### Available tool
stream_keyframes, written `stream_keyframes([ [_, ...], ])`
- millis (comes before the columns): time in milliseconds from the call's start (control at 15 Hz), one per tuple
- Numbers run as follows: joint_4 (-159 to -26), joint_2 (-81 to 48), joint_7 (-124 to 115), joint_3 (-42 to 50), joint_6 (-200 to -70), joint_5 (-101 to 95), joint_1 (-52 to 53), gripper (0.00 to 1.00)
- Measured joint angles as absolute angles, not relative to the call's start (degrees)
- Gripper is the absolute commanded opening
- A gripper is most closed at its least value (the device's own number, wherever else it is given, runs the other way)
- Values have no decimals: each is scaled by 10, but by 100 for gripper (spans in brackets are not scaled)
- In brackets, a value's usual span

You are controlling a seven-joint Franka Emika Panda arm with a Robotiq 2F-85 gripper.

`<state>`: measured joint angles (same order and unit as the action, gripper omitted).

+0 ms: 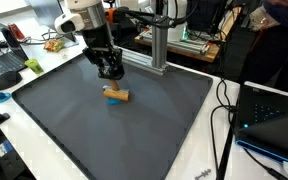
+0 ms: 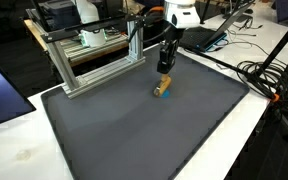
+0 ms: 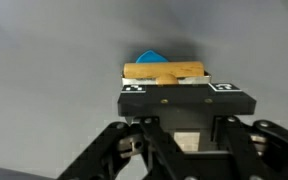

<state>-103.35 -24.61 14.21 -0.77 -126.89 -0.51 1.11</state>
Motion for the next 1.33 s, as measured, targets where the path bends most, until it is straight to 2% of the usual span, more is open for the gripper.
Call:
stream_keyframes([
  [1333, -1033, -246, 123, -8, -1256, -5, 9, 22],
])
